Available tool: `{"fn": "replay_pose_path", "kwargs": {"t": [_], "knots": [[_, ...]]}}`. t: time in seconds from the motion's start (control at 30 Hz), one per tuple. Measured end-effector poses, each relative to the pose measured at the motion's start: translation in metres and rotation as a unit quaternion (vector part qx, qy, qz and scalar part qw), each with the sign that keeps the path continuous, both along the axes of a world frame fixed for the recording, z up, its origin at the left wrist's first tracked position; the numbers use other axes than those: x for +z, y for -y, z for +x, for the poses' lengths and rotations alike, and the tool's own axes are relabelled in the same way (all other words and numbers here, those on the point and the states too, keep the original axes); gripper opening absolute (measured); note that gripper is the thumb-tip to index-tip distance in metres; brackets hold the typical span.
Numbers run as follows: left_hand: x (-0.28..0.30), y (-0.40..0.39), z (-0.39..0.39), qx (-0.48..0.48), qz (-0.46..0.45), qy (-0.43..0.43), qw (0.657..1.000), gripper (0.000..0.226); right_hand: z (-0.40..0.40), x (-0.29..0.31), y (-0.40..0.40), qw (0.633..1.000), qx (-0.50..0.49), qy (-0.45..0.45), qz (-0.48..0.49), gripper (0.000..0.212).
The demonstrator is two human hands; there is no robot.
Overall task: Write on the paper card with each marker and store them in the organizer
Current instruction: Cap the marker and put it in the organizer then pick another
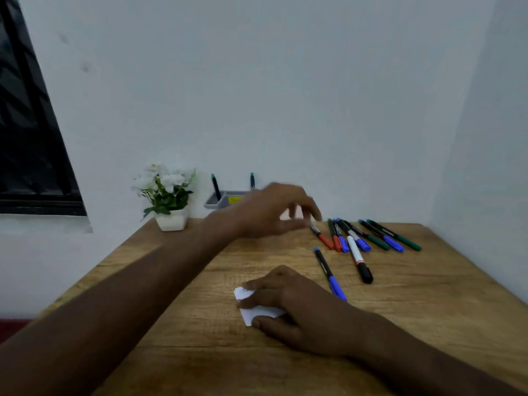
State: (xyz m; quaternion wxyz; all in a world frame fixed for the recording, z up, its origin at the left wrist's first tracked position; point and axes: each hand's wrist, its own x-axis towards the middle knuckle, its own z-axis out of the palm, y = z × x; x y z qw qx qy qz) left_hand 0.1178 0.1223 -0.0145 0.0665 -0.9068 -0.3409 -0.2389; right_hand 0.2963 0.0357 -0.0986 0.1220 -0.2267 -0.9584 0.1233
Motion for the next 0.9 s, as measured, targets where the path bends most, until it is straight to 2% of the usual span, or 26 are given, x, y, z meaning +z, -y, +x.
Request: {"fn": "replay_pose_path", "kwargs": {"t": [0.07,0.1,0.23,0.33,0.47,0.6,0.67,0.8,0.9], "knots": [[-0.023,0.004,0.025,-0.041,-0.069,-0.138,0.987,0.032,-0.002,-0.002,0.001,1.0,-0.002,-0.004,0.003,0.042],[-0.031,0.004,0.031,-0.044,-0.081,-0.171,0.981,0.037,-0.002,-0.003,0.0,1.0,-0.006,-0.005,0.003,0.043],[-0.041,-0.006,0.04,-0.078,-0.091,-0.203,0.972,0.039,-0.002,-0.004,0.0,1.0,-0.009,-0.01,0.008,0.043],[-0.042,-0.008,0.045,-0.078,-0.077,-0.21,0.972,0.027,-0.003,-0.002,0.003,1.0,-0.006,-0.015,0.024,0.041],[-0.043,-0.013,0.04,-0.003,-0.046,-0.169,0.984,0.016,-0.003,-0.005,0.001,0.999,-0.002,-0.028,0.022,0.04],[-0.033,-0.005,0.015,0.099,-0.047,-0.044,0.993,0.017,-0.002,-0.009,-0.001,0.999,0.005,-0.033,0.018,0.038],[-0.031,0.008,-0.005,0.133,-0.019,-0.005,0.991,0.016,-0.003,-0.01,-0.004,0.998,0.005,-0.055,0.008,0.028],[-0.041,0.041,-0.047,0.182,0.016,0.009,0.983,0.017,-0.002,-0.012,-0.012,0.995,0.0,-0.1,0.008,0.016],[-0.058,0.06,-0.067,0.202,0.008,0.091,0.975,0.024,0.0,-0.013,-0.014,0.992,-0.024,-0.123,-0.005,0.011]]}}
